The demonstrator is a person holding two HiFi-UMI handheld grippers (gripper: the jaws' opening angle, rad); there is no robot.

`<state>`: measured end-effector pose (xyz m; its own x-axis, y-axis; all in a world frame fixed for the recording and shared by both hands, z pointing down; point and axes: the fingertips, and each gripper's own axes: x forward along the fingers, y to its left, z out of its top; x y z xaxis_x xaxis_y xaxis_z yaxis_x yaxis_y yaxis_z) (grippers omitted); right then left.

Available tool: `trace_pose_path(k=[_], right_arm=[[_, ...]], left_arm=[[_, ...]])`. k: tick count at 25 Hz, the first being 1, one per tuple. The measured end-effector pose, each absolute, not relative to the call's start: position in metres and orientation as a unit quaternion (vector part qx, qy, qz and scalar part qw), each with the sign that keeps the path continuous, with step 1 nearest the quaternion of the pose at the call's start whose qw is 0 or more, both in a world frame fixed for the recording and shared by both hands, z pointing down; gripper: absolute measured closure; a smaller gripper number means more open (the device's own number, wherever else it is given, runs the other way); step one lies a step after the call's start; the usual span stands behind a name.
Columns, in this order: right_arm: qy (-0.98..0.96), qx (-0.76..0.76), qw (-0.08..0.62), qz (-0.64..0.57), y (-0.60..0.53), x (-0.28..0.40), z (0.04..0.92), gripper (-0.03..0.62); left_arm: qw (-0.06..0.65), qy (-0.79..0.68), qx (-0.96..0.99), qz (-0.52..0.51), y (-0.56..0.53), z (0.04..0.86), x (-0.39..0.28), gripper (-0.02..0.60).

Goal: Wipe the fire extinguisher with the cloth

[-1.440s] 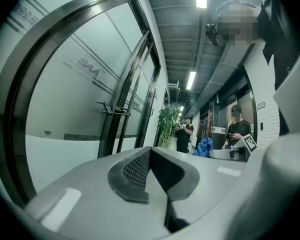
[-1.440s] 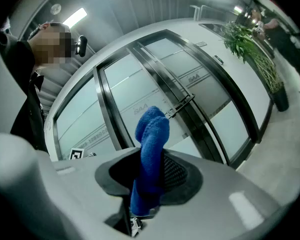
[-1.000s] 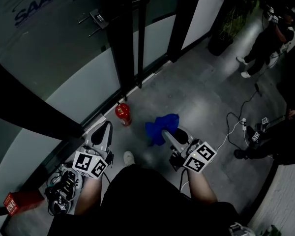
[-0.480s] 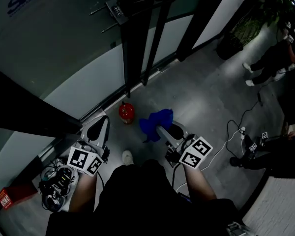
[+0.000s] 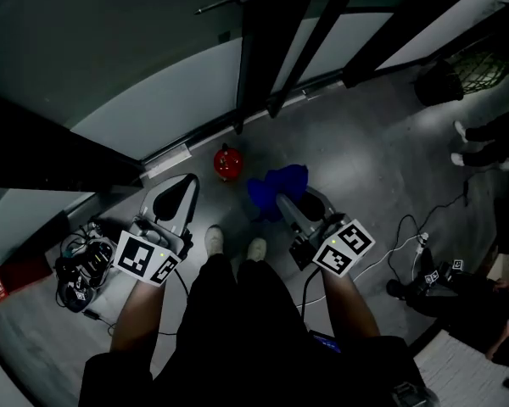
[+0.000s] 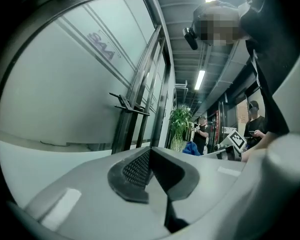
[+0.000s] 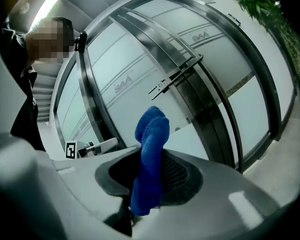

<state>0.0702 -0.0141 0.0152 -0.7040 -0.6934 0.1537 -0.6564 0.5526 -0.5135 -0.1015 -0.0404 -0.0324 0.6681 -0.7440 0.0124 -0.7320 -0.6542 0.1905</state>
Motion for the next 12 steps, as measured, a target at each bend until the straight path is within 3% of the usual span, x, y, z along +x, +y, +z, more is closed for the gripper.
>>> trace_pose_path(k=[12], right_arm=[[0.880, -0.363, -0.026, -0.305, -0.064, 0.086, 0.158, 0.480]], left_arm=[[0.082, -0.389, 0.917, 0.027, -0.076, 0.116, -0.061, 0.575]])
